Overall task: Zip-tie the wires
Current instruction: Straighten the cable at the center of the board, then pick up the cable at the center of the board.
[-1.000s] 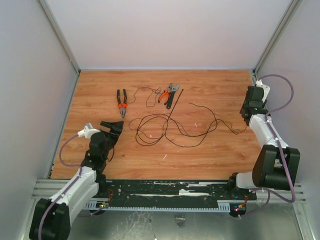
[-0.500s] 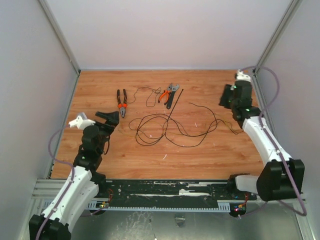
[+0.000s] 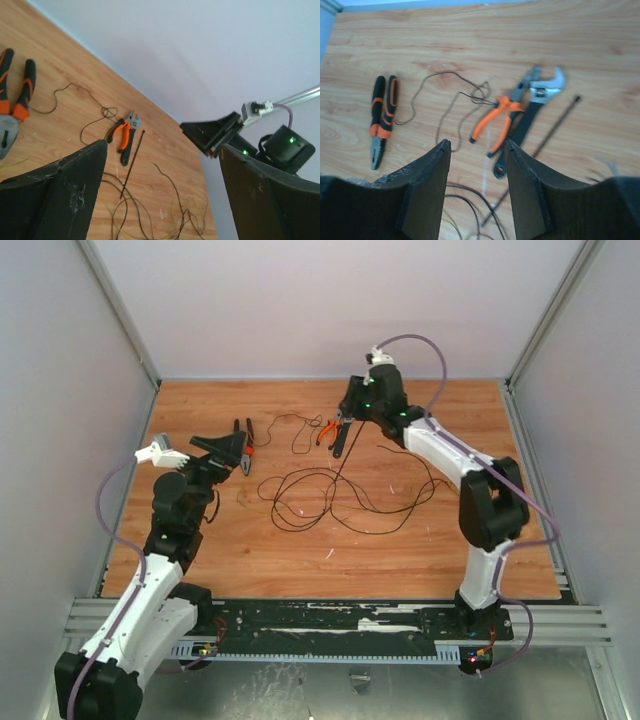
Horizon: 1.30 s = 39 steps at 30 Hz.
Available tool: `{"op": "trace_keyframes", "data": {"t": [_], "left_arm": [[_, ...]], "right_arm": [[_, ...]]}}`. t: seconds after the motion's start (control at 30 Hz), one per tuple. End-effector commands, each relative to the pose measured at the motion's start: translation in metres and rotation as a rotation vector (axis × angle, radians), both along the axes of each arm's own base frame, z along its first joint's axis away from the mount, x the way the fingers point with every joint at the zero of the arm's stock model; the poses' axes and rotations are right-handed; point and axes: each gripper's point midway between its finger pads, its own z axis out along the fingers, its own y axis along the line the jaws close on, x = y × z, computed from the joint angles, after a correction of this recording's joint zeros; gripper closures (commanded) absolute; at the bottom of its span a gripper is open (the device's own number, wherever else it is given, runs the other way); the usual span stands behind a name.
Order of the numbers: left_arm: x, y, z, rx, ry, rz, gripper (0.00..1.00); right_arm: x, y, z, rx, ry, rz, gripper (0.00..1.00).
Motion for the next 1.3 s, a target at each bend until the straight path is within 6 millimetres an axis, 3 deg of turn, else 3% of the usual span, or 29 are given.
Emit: {"op": "trace_keyframes", "data": {"t": [0.0, 0.13, 0.17, 0.33, 0.87, 1.27], "left_arm": [[-0.003, 0.007, -0.009, -0.02, -0.011, 0.012, 0.02], [-0.001, 0.008, -0.02, -0.027, 0.007, 0.009, 0.02], [0.0, 0.008, -0.025, -0.027, 0.018, 0.004, 0.02], [0.003, 0.005, -0.036, -0.047, 0.038, -0.019, 0.02], [0.0, 0.013, -0.038, -0.046, 0.035, 0.005, 0.02], [0.001, 0.016, -0.041, -0.044, 0.041, 0.01, 0.02]], "right_arm": [[0.021, 0.047, -0.006, 0.051, 0.012, 0.051, 0.51], [0.041, 0.079, -0.036, -0.004, 0.058, 0.086, 0.52], [0.044, 0.085, -0.055, -0.036, 0.099, 0.096, 0.52], [0.048, 0.109, -0.071, -0.051, 0.118, 0.117, 0.52], [0.042, 0.122, -0.121, -0.076, 0.195, 0.121, 0.53], [0.042, 0.138, -0.139, -0.065, 0.203, 0.157, 0.58]]}}
